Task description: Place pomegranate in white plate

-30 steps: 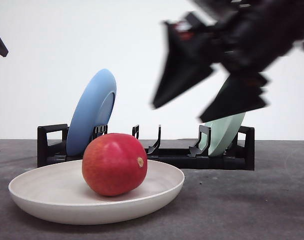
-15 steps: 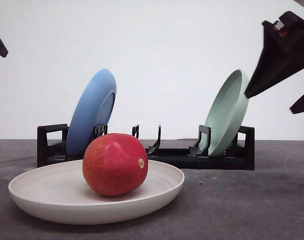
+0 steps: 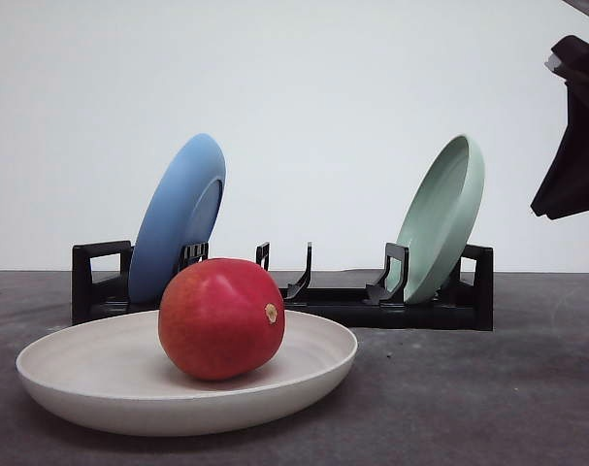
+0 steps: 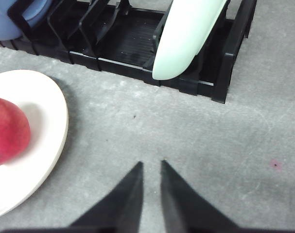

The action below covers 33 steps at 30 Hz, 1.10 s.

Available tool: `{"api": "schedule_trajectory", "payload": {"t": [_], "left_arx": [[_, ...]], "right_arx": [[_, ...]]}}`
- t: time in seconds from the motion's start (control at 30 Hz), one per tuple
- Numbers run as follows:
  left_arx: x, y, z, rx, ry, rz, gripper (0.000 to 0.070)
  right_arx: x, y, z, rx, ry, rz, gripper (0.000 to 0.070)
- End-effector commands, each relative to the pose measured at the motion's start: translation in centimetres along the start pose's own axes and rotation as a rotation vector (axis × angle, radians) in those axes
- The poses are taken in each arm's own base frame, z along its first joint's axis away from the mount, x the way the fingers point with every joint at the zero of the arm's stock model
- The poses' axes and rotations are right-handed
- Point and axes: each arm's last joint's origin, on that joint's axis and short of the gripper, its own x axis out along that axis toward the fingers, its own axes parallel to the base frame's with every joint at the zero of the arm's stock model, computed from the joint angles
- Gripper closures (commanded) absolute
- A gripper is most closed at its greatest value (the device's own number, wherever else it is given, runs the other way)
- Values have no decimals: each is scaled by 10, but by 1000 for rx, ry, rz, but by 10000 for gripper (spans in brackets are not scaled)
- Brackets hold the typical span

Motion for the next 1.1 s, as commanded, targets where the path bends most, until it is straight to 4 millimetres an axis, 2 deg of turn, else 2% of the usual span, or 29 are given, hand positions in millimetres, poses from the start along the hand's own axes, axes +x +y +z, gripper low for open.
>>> {"api": "schedule_trajectory", "payload": {"t": [0.0,0.47,0.6,0.9,1.07], "left_arx": [[0,-1,2,1,-2,-3,700],[0,0,1,1,-2,-1,700],[-4,3,-5,73,-38,9,700],[1,30,-63,67,-327,115,700],[3,41,-91,56,-410,180,700]], "right_arx": [[0,1,1,-6,-5,2,670],[0,1,2,-8,-15,4,671],[0,1,2,-8,-16,4,671],[0,1,2,-9,-17,4,671],[0,1,2,-9,-17,4,670]]}}
